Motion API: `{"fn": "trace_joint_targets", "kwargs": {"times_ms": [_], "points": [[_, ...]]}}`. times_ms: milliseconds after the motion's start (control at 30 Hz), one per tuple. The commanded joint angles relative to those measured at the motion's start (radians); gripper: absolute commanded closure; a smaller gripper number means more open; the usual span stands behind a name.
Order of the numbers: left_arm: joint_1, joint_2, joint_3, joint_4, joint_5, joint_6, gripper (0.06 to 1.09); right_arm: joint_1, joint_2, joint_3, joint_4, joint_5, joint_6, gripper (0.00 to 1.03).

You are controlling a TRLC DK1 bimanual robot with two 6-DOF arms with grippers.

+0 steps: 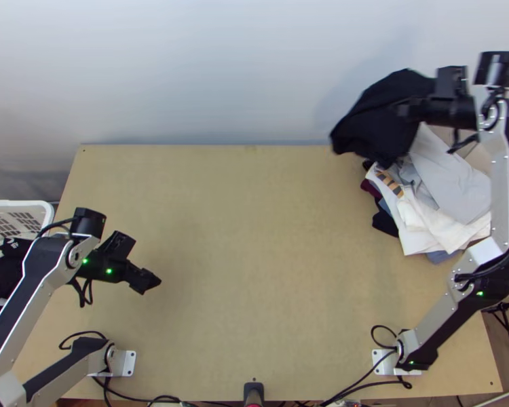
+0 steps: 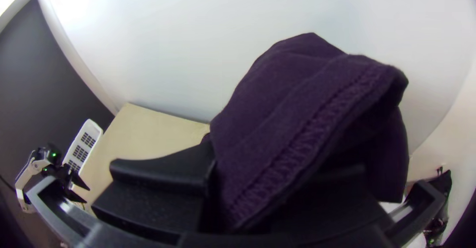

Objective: Fold the t-shirt

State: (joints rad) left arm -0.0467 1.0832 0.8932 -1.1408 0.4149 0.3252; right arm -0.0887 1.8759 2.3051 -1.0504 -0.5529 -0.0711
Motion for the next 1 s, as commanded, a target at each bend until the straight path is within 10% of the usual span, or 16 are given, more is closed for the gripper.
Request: {"fn": "trace_joint_targets", "kwargs": {"times_ms": [0,967], "points": [[0.016,-0.039,-0.031,0.006,0.001,-0.006,0.10,-0.144,0.014,0.020,0.056,0.011,0.013,1.00],[-0.001,-0.026,-0.045,0.030,0.002,-0.012,0.10,-0.408,-0.084,-0.354,0.018,0.007,-0.041,1.00]]}}
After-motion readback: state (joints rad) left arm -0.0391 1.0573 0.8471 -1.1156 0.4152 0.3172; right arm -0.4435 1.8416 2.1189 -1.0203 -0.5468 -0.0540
